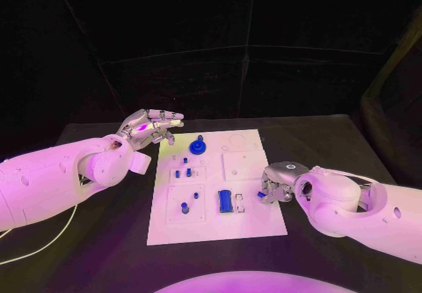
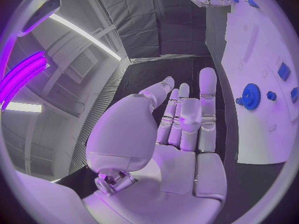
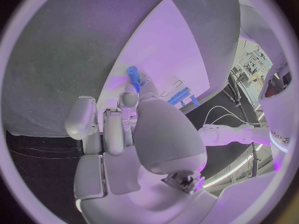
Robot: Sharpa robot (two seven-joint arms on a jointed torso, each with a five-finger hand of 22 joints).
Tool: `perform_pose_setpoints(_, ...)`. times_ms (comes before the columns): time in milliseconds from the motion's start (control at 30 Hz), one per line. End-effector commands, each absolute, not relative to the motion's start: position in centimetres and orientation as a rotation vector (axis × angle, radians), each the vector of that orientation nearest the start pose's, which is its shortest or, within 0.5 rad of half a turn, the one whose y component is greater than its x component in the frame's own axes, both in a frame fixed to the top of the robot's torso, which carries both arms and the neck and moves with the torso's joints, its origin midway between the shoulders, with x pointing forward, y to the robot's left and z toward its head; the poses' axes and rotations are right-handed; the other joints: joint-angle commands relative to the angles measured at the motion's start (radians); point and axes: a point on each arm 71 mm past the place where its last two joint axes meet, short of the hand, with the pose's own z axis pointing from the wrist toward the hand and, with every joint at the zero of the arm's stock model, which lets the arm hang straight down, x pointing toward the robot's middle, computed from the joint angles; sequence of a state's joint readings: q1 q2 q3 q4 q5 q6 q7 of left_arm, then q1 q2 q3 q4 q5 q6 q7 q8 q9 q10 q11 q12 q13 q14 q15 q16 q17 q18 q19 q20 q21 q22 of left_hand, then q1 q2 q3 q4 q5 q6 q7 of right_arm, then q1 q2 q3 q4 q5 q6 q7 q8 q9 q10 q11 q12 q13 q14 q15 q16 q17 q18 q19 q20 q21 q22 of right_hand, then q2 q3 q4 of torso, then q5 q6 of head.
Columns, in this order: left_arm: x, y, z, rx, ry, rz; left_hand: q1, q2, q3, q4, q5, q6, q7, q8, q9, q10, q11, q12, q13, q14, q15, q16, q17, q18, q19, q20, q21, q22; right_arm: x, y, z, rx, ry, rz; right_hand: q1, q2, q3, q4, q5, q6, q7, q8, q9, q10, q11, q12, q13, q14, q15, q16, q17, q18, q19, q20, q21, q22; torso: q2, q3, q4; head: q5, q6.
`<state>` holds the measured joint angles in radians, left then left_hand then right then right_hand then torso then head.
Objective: Assemble the parts on the task board
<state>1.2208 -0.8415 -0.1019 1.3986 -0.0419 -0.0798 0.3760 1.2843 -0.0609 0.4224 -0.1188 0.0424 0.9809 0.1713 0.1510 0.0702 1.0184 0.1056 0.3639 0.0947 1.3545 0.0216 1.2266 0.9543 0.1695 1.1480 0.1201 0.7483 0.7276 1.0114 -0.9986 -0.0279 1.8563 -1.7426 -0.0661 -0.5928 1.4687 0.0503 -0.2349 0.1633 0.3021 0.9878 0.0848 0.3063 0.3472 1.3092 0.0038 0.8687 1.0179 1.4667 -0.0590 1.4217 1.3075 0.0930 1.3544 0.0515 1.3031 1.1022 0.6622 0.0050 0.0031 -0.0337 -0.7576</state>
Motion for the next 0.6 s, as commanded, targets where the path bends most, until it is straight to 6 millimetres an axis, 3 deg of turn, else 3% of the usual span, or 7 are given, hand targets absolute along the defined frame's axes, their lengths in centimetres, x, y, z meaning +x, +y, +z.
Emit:
perform_pose_setpoints(33, 50.2, 23.3, -19.7, -1.046, 1.557, -1.616, -0.006, 0.003, -0.006, -0.001, 0.006, -0.003, 0.003, 0.002, -0.001, -0.006, -0.002, 0.003, -0.001, -0.006, -0.001, -0.003, -0.001, 0.014, -0.001, 0.002, -0.007, -0.001, 38.5, -20.6, -24.9, -0.255, 2.002, 0.17, 0.016, 0.012, 0.016, -0.001, 0.046, 0.003, 0.002, -0.009, -0.016, -0.008, 0.0, -0.007, -0.003, 0.056, -0.005, -0.005, 0.016, 0.0, 0.003, -0.006, -0.003, 0.004, 0.0, 0.0001, -0.0006, 0.001, 0.001)
perform_pose_setpoints(167, 50.1, 23.3, -19.7, -1.046, 1.558, -1.616, -0.006, 0.003, -0.006, -0.001, 0.006, -0.003, 0.003, 0.002, -0.001, -0.006, -0.002, 0.003, -0.001, -0.006, -0.001, -0.003, -0.001, 0.014, -0.001, 0.002, -0.007, -0.001, 38.5, -20.7, -24.8, -0.211, 2.002, 0.184, 0.025, 0.026, 0.036, 0.003, 0.079, 0.009, 0.0, -0.016, -0.02, -0.008, -0.003, -0.01, -0.004, 0.056, -0.007, -0.004, 0.018, -0.002, 0.007, -0.007, 0.001, 0.011, 0.0, -0.0002, -0.0008, 0.0, 0.002)
perform_pose_setpoints(300, 50.1, 23.3, -19.7, -1.046, 1.559, -1.615, -0.006, 0.003, -0.006, -0.001, 0.006, -0.003, 0.003, 0.002, -0.001, -0.006, -0.002, 0.003, -0.001, -0.006, -0.001, -0.003, -0.001, 0.014, -0.001, 0.002, -0.007, -0.001, 38.2, -20.8, -24.9, -0.127, 2.037, 0.254, -0.022, 0.032, 0.054, 0.06, 0.185, 0.011, 0.0, -0.037, -0.031, 0.001, -0.003, -0.005, -0.001, 0.058, -0.006, 0.0, 0.026, -0.004, 0.013, -0.007, 0.008, 0.022, 0.0, -0.0004, -0.001, -0.001, 0.002)
perform_pose_setpoints(600, 50.1, 23.3, -19.7, -1.046, 1.56, -1.616, -0.006, 0.003, -0.006, -0.001, 0.006, -0.003, 0.003, 0.002, -0.001, -0.006, -0.002, 0.003, -0.001, -0.006, -0.001, -0.003, -0.001, 0.014, -0.001, 0.002, -0.007, -0.001, 37.4, -20.6, -24.0, 0.057, 2.022, 0.441, -0.022, 0.017, 0.073, 0.074, 0.203, 0.019, -0.001, -0.045, -0.035, 0.005, -0.003, 0.001, 0.005, 0.06, -0.008, 0.006, 0.036, -0.006, 0.018, -0.008, 0.014, 0.033, 0.001, -0.001, 0.0006, 0.0, 0.002)
